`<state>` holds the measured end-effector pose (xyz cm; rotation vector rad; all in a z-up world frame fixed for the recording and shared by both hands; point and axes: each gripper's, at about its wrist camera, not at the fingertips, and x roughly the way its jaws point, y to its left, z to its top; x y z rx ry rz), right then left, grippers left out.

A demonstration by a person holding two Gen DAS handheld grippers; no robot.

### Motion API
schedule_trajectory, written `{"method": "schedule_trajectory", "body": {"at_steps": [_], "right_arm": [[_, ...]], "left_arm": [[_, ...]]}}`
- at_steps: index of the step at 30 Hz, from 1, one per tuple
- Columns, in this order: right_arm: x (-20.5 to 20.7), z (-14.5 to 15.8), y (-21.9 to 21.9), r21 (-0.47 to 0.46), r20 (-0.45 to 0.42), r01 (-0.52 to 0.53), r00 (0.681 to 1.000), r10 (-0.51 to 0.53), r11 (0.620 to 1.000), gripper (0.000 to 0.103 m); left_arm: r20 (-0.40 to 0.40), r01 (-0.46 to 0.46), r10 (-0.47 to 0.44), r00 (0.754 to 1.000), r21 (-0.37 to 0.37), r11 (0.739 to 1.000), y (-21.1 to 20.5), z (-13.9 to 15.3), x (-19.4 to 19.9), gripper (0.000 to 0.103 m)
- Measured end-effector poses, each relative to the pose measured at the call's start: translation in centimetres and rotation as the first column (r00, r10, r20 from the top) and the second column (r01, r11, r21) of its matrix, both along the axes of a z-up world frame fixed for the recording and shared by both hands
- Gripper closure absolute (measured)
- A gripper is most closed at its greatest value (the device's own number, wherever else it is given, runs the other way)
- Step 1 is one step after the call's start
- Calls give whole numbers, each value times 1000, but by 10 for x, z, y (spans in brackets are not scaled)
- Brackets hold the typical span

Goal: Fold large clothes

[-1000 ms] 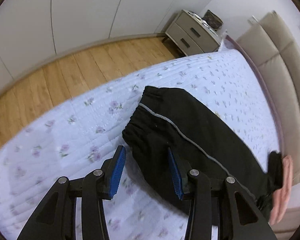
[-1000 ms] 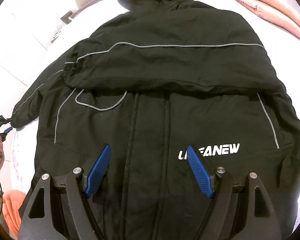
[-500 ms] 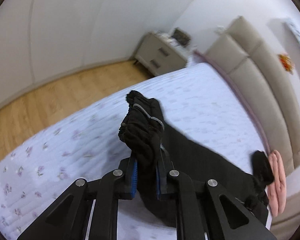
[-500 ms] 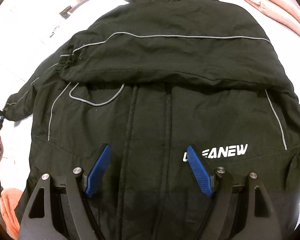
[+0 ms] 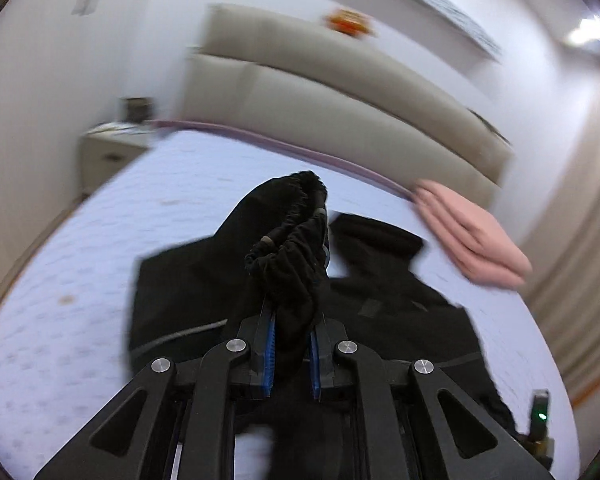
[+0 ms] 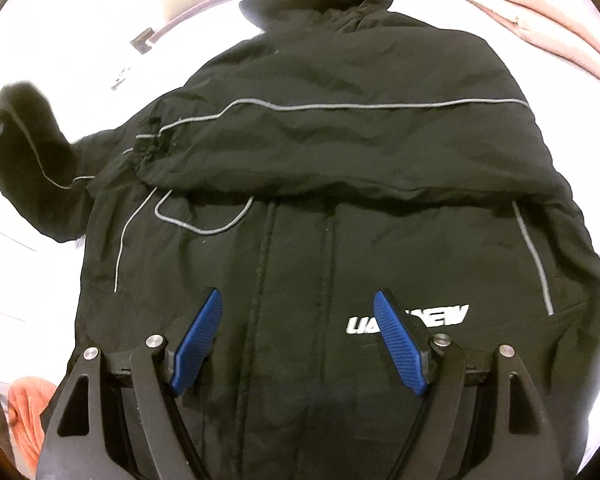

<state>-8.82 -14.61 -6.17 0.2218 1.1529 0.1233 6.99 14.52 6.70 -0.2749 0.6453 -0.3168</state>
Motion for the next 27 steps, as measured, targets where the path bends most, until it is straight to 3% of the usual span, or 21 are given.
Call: {"method": "schedule_trajectory", "body": {"at_steps": [4, 8, 14, 16, 18, 20, 22, 23, 24, 27], "right_arm": [[0, 4, -20, 22, 14, 33, 999, -33, 999, 22], [-2, 4, -36, 38, 15, 61, 998, -61, 997, 22], [1, -7, -46, 42, -1, 81, 997, -81, 996, 22], [3, -12, -44, 40, -15, 85, 996, -84, 996, 22], [4, -16, -38, 22, -22, 70, 997, -70, 997, 22], [6, -17, -33, 4, -17, 58, 998, -57, 998, 22], [7, -14, -29, 14, -1, 56, 998, -56, 998, 22], [8, -12, -29, 29, 5, 59, 998, -59, 998, 22], [8, -10, -28, 46, 12, 62, 998, -63, 997, 22], [9, -4, -29, 86, 31, 86, 996, -89, 993, 22]], "left_arm": [[-1, 133, -133, 991, 19, 991, -84, -6, 1, 90], [-58, 231, -228, 972, 55, 971, -151, -42, 1, 90], [-217, 324, -288, 933, 156, 933, -190, -113, 10, 89], [-291, 358, -310, 905, 127, 925, -193, -128, 19, 87], [-333, 387, -351, 875, 46, 921, -191, -136, 25, 86], [-348, 420, -442, 827, -139, 897, -179, -139, 33, 79], [-342, 426, -524, 780, -325, 845, -168, -140, 36, 57], [-327, 416, -554, 765, -406, 814, -161, -138, 37, 53], [-308, 410, -567, 764, -447, 795, -156, -131, 35, 49], [-258, 449, -541, 800, -341, 826, -153, -102, 25, 48]]}}
